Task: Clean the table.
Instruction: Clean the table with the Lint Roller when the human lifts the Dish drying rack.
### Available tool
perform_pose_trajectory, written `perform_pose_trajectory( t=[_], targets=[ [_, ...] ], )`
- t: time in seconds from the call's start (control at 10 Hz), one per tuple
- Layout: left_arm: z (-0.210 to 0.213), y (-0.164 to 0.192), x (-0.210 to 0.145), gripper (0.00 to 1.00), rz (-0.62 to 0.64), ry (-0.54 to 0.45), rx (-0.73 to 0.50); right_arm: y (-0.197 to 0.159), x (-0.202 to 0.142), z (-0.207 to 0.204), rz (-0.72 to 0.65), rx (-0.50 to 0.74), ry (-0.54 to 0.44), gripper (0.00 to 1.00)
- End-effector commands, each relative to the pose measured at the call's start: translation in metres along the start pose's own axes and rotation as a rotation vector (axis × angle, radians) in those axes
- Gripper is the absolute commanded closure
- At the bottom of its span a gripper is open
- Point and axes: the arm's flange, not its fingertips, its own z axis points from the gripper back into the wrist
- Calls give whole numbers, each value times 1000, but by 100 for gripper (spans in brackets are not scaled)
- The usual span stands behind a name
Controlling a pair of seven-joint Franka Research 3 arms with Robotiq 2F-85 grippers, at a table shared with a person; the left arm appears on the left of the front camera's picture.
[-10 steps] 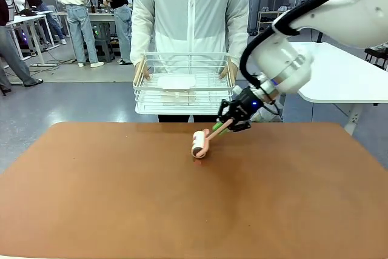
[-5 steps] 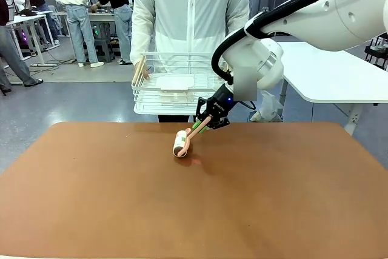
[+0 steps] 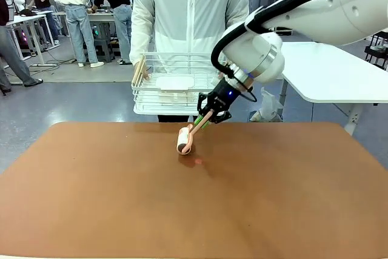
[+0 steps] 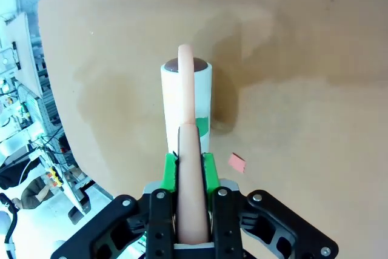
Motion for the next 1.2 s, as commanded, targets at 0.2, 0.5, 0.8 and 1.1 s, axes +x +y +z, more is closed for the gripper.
perform_pose_trajectory(
  t=[0.2, 0.5, 0.8, 1.1],
  targets=[
    [1, 3, 2, 0, -18, -5, -31, -22, -54, 141, 23, -100, 12, 79],
    [1, 3, 2, 0, -18, -5, -31, -73, -91, 172, 24, -210, -17, 79],
    [1, 3, 2, 0, -18, -5, -31, -130, -112, 177, -3, -155, -69, 79],
    [1, 3, 2, 0, -18, -5, -31, -155, -108, 142, -31, -118, -73, 79]
  ],
)
